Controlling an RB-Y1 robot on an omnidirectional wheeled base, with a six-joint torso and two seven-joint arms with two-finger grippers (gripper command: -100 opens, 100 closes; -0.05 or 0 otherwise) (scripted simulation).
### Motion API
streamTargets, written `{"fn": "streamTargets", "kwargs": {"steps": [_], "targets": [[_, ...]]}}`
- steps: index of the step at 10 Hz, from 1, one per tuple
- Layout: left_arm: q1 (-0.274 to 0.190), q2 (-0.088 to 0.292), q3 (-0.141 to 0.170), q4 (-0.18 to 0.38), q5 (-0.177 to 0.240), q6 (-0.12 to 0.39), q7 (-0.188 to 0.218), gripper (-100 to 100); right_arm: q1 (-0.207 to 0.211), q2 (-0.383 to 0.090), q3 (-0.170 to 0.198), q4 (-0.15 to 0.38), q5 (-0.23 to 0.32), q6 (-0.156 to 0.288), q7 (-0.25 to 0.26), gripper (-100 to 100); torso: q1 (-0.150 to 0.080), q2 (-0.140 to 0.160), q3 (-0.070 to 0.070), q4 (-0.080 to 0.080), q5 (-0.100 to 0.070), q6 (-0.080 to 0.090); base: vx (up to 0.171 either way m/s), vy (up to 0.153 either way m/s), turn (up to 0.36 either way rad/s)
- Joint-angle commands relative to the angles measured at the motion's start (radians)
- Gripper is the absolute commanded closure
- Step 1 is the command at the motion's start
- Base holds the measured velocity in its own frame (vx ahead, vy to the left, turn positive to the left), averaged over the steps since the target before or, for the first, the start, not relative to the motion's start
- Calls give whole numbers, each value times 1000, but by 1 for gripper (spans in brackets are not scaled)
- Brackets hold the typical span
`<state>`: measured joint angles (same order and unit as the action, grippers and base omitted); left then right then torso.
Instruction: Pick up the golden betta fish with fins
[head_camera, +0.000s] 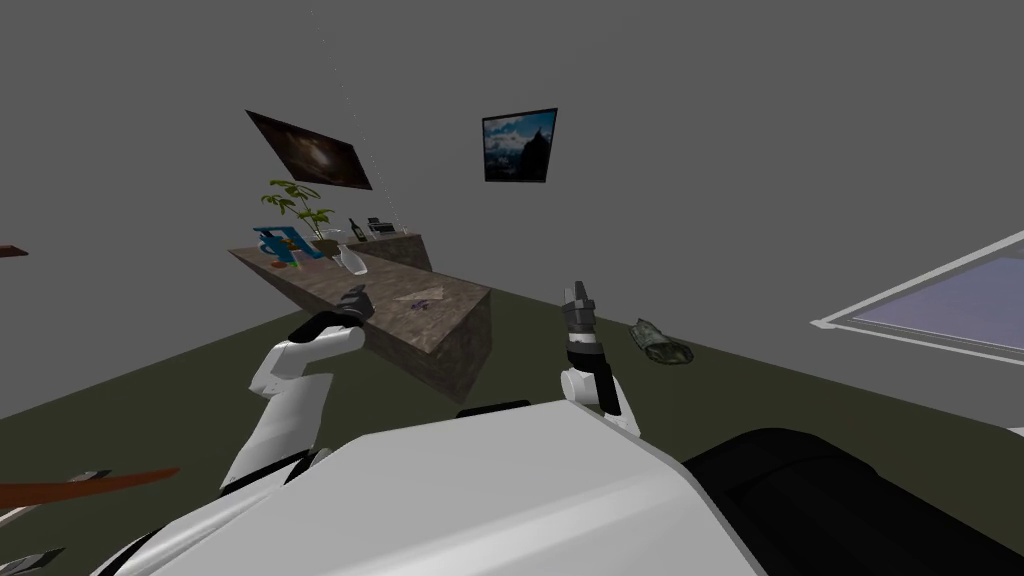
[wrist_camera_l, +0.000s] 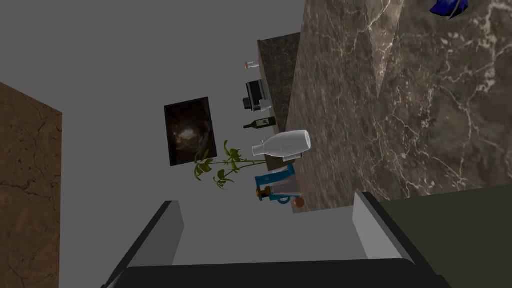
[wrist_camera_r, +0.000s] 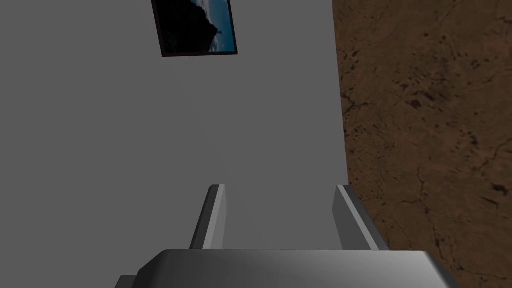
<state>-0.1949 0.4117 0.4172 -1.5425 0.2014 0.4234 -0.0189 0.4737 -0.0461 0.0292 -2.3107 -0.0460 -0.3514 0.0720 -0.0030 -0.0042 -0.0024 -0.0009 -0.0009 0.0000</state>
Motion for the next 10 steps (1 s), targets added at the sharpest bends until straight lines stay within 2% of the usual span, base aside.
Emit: {"fn": "streamTargets", "kwargs": {"steps": [1, 2, 4, 5, 6, 7, 9, 10], "targets": [[-13, 3, 6, 15, 3, 50, -1, -100, 0, 0, 0, 0, 0, 0, 0, 0, 0, 0, 0, 0, 0, 0, 42, -53, 9], [-41, 11, 16, 48, 10, 78, -1, -100, 0, 0, 0, 0, 0, 0, 0, 0, 0, 0, 0, 0, 0, 0, 63, -70, 3], [-41, 11, 16, 48, 10, 121, -1, -100, 0, 0, 0, 0, 0, 0, 0, 0, -1, -1, -1, 0, 0, 0, 48, -47, 4], [-67, 18, 26, 80, 18, 155, 0, -100, 0, 0, 0, 0, 0, 0, 0, 0, 1, 1, 0, 0, 0, 0, 42, -42, -1], [-67, 18, 26, 80, 18, 184, 0, -100, 0, 0, 0, 0, 0, 0, 0, 0, 1, 0, 0, 0, 0, 0, 59, -45, 4], [-92, 25, 35, 111, 25, 216, 1, -100, 0, 0, 0, 0, 0, 0, 0, 0, 1, -1, 0, 0, 0, 0, 80, -66, -1], [-92, 25, 35, 111, 25, 255, 1, -100, 0, 0, 0, 0, 0, 0, 0, 0, 0, -2, -1, -1, 0, 0, 56, -41, 2], [-116, 30, 43, 141, 31, 289, 2, -100, 0, 0, 0, 0, 0, 0, 0, 0, 1, 0, 0, 0, 0, 0, 52, -45, -4]]}}
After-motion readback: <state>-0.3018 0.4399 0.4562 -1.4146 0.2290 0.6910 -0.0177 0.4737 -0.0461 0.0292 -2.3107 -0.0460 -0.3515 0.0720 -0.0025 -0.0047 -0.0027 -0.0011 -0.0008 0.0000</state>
